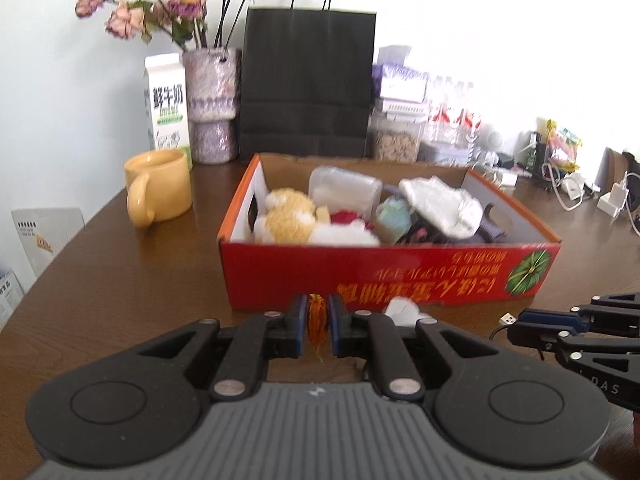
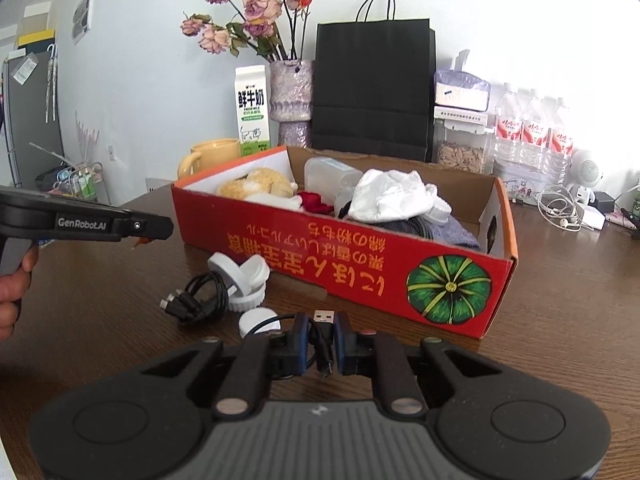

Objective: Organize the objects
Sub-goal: 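Carry the USB cable and orange item into the box and open both grippers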

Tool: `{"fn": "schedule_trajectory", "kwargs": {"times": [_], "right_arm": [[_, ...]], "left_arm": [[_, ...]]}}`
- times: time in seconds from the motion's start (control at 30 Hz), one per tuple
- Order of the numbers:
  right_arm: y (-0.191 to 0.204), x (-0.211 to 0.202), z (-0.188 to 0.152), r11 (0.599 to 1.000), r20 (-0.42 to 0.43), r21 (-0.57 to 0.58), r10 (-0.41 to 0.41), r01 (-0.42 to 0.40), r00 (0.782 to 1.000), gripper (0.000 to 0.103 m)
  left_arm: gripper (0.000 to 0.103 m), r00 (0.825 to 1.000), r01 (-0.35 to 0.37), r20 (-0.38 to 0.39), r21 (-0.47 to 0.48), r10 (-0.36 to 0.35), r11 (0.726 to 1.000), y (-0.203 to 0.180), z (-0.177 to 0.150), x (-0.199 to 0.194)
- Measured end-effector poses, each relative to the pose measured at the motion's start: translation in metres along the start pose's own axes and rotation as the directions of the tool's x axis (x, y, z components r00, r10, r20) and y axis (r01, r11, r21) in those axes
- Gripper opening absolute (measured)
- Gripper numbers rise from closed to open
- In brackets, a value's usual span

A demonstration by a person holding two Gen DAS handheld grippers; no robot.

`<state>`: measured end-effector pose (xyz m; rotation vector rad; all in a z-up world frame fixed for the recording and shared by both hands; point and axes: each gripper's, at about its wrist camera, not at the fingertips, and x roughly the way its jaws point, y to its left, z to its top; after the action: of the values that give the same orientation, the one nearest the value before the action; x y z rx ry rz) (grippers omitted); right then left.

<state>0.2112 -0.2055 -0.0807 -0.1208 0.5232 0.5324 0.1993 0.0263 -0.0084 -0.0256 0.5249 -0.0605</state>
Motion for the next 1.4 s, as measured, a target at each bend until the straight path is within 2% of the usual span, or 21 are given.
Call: {"fn": "schedule_trajectory", "kwargs": {"times": [0.33,0.7,1.0,1.2,1.4], "right_arm": [[-0.004,-0.012,0.032,1.000,0.124,-0.001,-0.017,0.017,0.992,0.012],[-0.019,0.014,0.088,0.999,0.224,-0.006,-0.050,0.053,0.973,0.012],[-0.039,0.063,0.115,0.997,0.226,0.005,-0.077,0.078,0.971,0.012],[-0.050,0.087,0.111,0.996,0.191,0.013,-0.089,0.088,0.978,0.012],[-0.054,0.093,0.106,0.995,0.169,0.019,-0.102,0.100,0.980,0.012]], "left_arm": [[0.012,0.993,0.031,0.114,0.023,-0.033,0.999,-0.021,0.038,-0.005],[0.012,0.981,0.046,0.188,0.050,-0.054,0.998,-0.047,0.080,0.022],[0.012,0.983,0.012,0.181,0.017,-0.015,1.000,-0.046,0.098,0.075],[0.012,0.987,-0.001,0.160,0.016,-0.001,1.000,-0.038,0.103,0.097],[0.013,0.992,-0.012,0.130,0.035,0.007,0.999,-0.039,0.098,0.106]]}}
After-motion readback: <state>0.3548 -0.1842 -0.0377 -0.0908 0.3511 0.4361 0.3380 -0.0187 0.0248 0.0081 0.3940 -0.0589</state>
